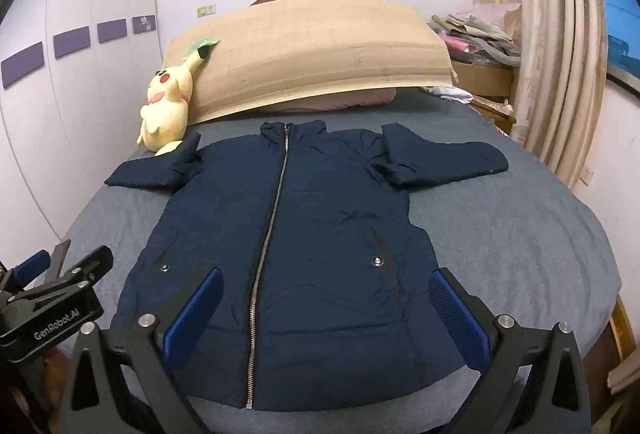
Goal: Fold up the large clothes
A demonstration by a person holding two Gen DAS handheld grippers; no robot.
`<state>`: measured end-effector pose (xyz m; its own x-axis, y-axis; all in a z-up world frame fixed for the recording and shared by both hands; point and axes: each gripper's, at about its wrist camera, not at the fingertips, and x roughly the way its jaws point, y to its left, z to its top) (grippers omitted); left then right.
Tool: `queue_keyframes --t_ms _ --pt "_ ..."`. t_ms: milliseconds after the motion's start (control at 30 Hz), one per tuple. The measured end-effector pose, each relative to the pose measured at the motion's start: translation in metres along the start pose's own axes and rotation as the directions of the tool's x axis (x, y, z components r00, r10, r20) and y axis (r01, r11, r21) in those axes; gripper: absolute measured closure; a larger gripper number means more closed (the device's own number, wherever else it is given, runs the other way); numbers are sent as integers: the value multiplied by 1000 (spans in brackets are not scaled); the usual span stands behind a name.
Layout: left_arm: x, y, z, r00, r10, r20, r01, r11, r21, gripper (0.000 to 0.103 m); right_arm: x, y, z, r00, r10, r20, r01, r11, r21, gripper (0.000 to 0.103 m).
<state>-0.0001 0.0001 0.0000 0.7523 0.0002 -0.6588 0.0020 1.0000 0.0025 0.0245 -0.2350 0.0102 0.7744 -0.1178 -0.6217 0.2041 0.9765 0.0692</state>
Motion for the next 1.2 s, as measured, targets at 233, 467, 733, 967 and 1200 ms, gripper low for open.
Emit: queue_keyframes --t_ms 233,467,733,967,1200 --pt "0 1 0 1000 2 -5 -2 1000 3 0 1 -1 0 1000 6 -14 -6 1000 8 0" --pt "-1 2 -1 1000 2 0 -2 1000 0 0 2 -1 -1 1000 5 -19 -5 1000 15 0" --pt "2 2 -1 1000 2 0 -2 1000 0 0 2 -1 -1 1000 6 -24 -5 1000 14 0" --pt "0 2 0 1000 -2 2 2 1000 -3 0 2 0 -1 1000 6 -27 -6 1000 14 0" --pt "0 3 -1 1000 0 -1 0 1000 1 0 3 0 -1 1000 6 -27 -5 1000 15 0"
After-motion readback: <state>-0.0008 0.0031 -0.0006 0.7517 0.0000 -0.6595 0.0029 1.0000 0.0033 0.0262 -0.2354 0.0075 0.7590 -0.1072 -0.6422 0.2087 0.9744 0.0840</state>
